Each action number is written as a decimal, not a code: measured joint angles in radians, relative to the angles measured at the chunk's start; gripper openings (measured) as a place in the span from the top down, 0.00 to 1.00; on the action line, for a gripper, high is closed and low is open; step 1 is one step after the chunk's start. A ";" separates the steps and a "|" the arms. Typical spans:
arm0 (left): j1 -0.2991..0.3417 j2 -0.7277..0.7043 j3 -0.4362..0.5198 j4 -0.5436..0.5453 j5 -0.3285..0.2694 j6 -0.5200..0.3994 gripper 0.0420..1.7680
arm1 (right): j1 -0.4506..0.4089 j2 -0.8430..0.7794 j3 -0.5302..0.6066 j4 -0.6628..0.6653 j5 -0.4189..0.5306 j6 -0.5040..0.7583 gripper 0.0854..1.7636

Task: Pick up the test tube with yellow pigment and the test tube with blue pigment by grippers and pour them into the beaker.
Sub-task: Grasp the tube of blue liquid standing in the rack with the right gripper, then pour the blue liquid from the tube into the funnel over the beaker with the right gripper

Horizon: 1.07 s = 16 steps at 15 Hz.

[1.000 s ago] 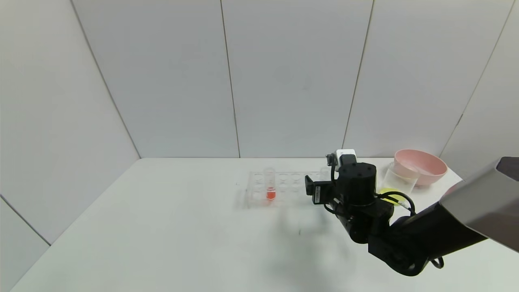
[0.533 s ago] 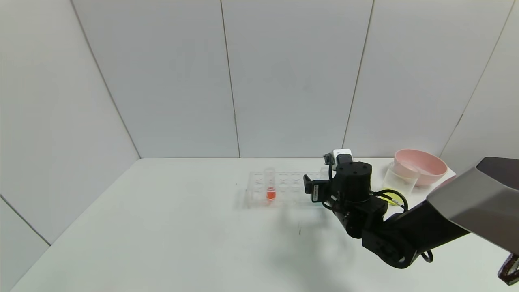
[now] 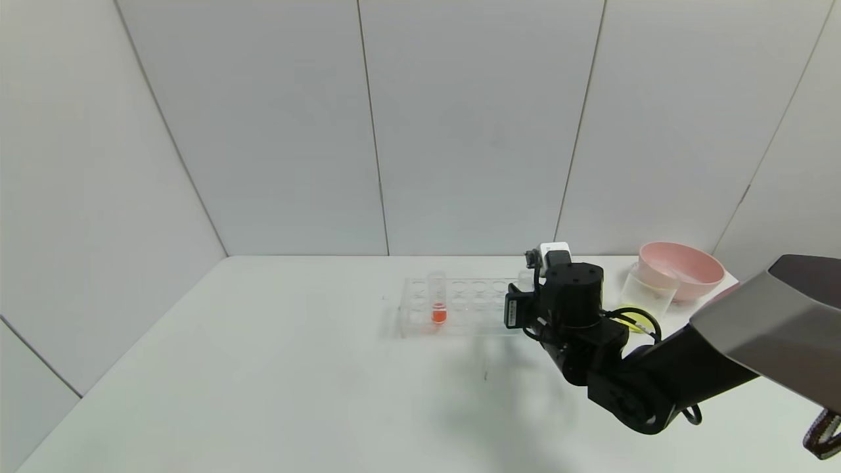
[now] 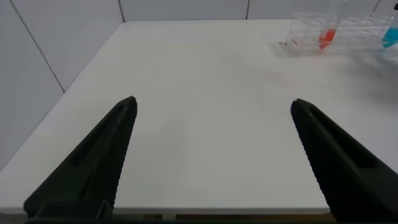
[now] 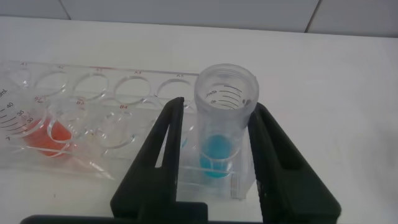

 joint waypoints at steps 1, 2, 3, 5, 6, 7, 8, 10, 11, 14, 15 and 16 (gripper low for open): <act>0.000 0.000 0.000 0.000 0.000 0.000 0.00 | -0.001 0.000 0.003 0.000 0.000 0.000 0.76; 0.000 0.000 0.000 0.000 0.000 0.000 0.00 | -0.001 -0.001 0.004 -0.001 0.000 0.000 0.76; 0.000 0.000 0.000 0.000 0.000 0.000 0.00 | 0.000 -0.001 0.005 -0.001 -0.001 0.000 0.76; 0.000 0.000 0.000 0.000 0.000 0.000 0.00 | 0.001 -0.006 0.006 0.000 -0.001 -0.003 0.76; 0.000 0.000 0.000 0.000 0.000 0.000 0.00 | 0.001 -0.012 0.006 0.000 -0.001 -0.004 0.76; 0.000 0.000 0.000 0.000 0.000 0.000 0.00 | 0.001 -0.020 0.006 0.001 -0.001 -0.011 0.76; 0.000 0.000 0.000 0.000 0.000 0.000 0.00 | 0.001 -0.030 0.005 0.001 -0.001 -0.019 0.76; 0.000 0.000 0.000 0.000 0.000 0.000 0.00 | 0.003 -0.062 0.003 0.003 0.000 -0.031 0.76; 0.000 0.000 0.000 0.000 0.000 0.000 0.00 | 0.005 -0.080 0.003 0.006 0.000 -0.038 0.76; 0.000 0.000 0.000 0.000 0.000 0.000 0.00 | 0.019 -0.129 0.005 0.006 0.002 -0.058 0.76; 0.000 0.000 0.000 0.000 0.000 0.000 0.00 | 0.021 -0.139 0.006 0.007 0.002 -0.059 0.76; 0.000 0.000 0.000 0.000 0.000 0.000 0.00 | 0.021 -0.145 0.007 0.007 0.002 -0.059 0.76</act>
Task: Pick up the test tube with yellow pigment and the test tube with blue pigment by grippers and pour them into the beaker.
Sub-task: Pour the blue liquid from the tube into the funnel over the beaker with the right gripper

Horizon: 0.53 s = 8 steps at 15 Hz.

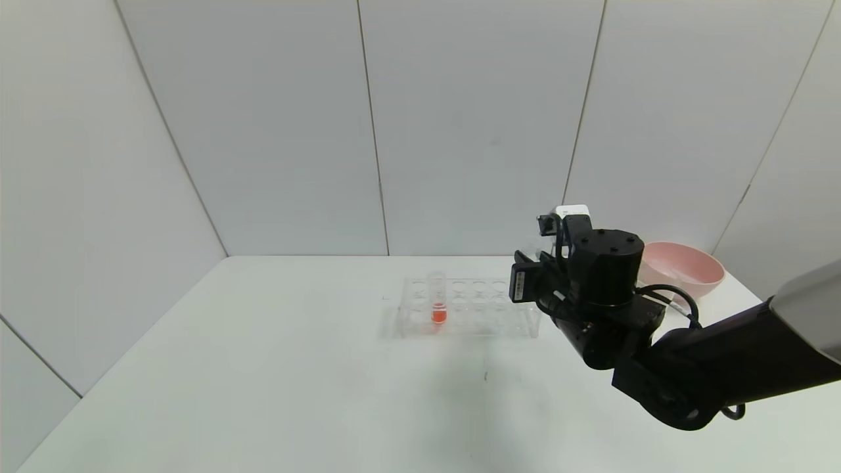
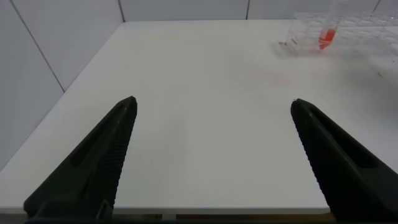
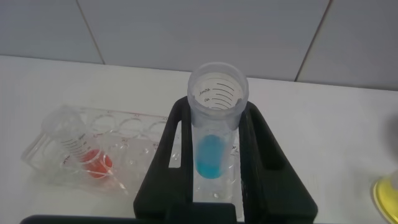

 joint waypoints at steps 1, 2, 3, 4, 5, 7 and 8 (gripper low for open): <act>0.000 0.000 0.000 0.000 0.000 0.000 0.00 | 0.000 -0.004 0.001 0.000 -0.001 0.000 0.76; 0.001 0.000 0.000 0.000 0.000 0.000 0.00 | -0.001 -0.007 0.001 0.000 -0.001 0.000 0.76; 0.001 0.000 0.000 0.000 0.000 0.000 0.00 | 0.000 -0.008 0.002 -0.001 -0.001 0.000 0.76; 0.000 0.000 0.000 0.000 0.000 0.000 0.00 | 0.000 -0.009 0.002 -0.003 -0.001 0.000 0.76; 0.001 0.000 0.000 0.000 0.000 0.000 0.00 | 0.000 -0.010 0.004 -0.005 -0.001 0.000 0.76; 0.001 0.000 0.000 0.000 0.000 0.000 0.00 | -0.003 -0.020 0.016 -0.003 0.010 -0.008 0.76; 0.001 0.000 0.000 0.000 0.000 0.000 0.00 | -0.010 -0.034 0.032 0.000 0.048 -0.018 0.76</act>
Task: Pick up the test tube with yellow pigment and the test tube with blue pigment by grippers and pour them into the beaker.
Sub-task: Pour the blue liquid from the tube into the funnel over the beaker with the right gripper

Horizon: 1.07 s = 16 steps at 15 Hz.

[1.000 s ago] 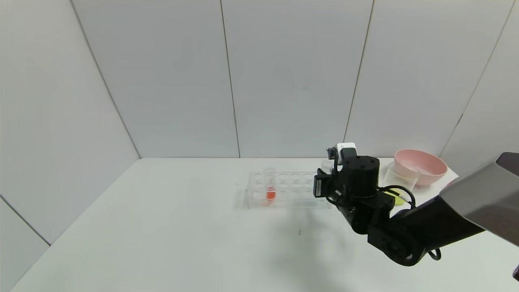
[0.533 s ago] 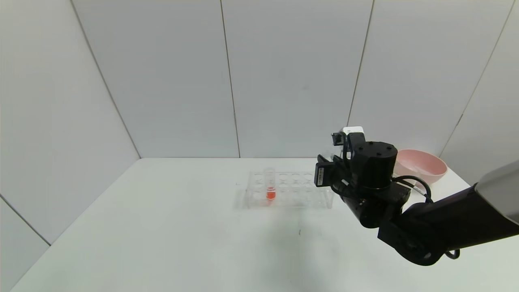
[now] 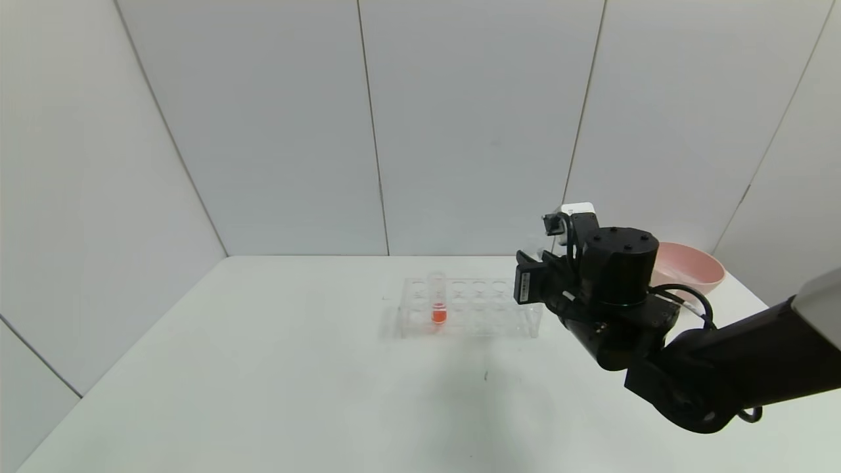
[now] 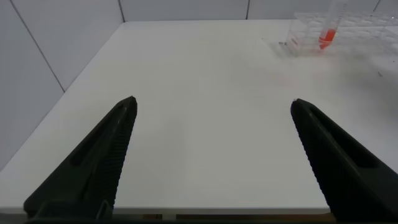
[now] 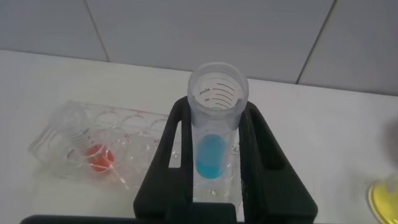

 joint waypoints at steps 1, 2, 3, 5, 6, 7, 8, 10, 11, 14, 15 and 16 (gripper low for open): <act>0.000 0.000 0.000 0.000 0.000 0.000 0.00 | -0.010 -0.021 0.021 0.002 0.053 -0.006 0.76; 0.000 0.000 0.000 0.000 0.000 0.000 0.00 | -0.027 -0.048 0.048 0.005 0.119 -0.013 0.76; 0.000 0.000 0.000 0.000 0.000 0.000 0.00 | -0.058 -0.083 0.078 0.008 0.198 -0.028 0.76; 0.000 0.000 0.000 0.000 0.000 0.000 0.00 | -0.142 -0.155 0.129 0.042 0.352 -0.058 0.76; 0.000 0.000 0.000 0.000 0.000 0.000 0.00 | -0.194 -0.198 0.149 0.082 0.439 -0.067 0.76; -0.001 0.000 0.000 0.000 0.000 0.000 0.00 | -0.243 -0.240 0.164 0.133 0.533 -0.071 0.76; -0.001 0.000 0.000 0.000 0.000 0.000 0.00 | -0.298 -0.281 0.174 0.192 0.639 -0.077 0.76; 0.000 0.000 0.000 0.000 0.000 0.000 0.00 | -0.429 -0.361 0.179 0.326 0.836 -0.122 0.76; 0.000 0.000 0.000 0.000 0.000 0.000 0.00 | -0.496 -0.391 0.179 0.379 0.923 -0.166 0.76; 0.000 0.000 0.000 0.000 0.000 0.000 0.00 | -0.705 -0.444 0.169 0.503 1.156 -0.360 0.76; 0.000 0.000 0.000 0.000 0.000 0.000 0.00 | -0.772 -0.451 0.160 0.557 1.224 -0.429 0.76; 0.000 0.000 0.000 0.000 0.000 0.000 0.00 | -0.828 -0.454 0.145 0.624 1.274 -0.495 0.76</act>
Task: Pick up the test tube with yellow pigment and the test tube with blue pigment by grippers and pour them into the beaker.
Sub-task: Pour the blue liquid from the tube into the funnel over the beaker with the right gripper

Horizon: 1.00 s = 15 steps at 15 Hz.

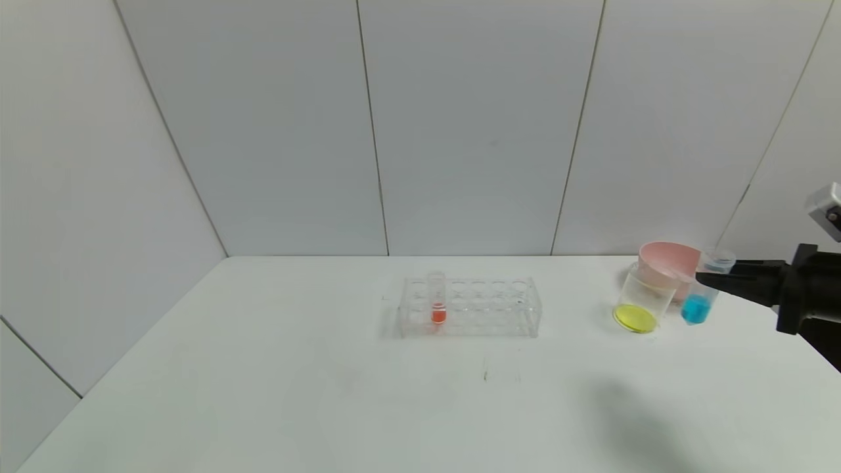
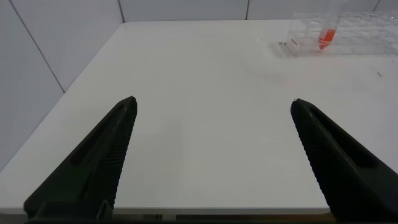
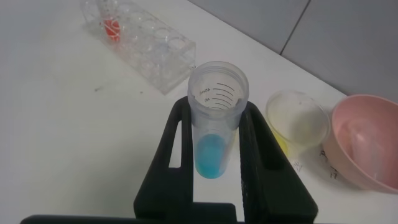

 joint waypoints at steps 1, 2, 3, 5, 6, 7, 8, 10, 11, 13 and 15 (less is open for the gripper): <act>0.000 0.000 0.000 0.000 0.000 0.000 0.00 | -0.047 0.001 -0.026 0.071 0.034 -0.068 0.76; 0.000 0.000 0.000 0.000 0.000 0.000 0.00 | -0.089 0.008 -0.061 0.139 0.056 -0.145 0.76; 0.000 0.000 0.000 0.000 0.000 0.000 0.00 | -0.121 0.019 -0.099 0.203 0.064 -0.219 0.76; 0.000 0.000 0.000 0.000 0.000 0.000 0.00 | -0.170 0.050 -0.190 0.353 0.071 -0.359 0.76; 0.000 0.000 0.000 0.000 0.000 0.000 0.00 | -0.188 0.069 -0.240 0.432 0.071 -0.420 0.76; 0.000 0.000 0.000 0.000 0.000 0.000 0.00 | -0.203 0.090 -0.294 0.508 0.071 -0.471 0.76; 0.000 0.000 0.000 0.000 0.000 0.000 0.00 | -0.215 0.115 -0.353 0.579 0.067 -0.511 0.76; 0.000 0.000 0.000 0.000 0.000 0.000 0.00 | -0.223 0.168 -0.458 0.666 0.037 -0.557 0.76; 0.000 0.000 0.000 0.000 0.000 0.000 0.00 | -0.219 0.201 -0.505 0.685 0.005 -0.571 0.76; 0.000 0.000 0.000 0.000 0.000 0.000 0.00 | -0.200 0.264 -0.581 0.698 -0.061 -0.589 0.76; 0.000 0.000 0.000 0.000 0.000 0.000 0.00 | -0.171 0.324 -0.648 0.710 -0.119 -0.597 0.76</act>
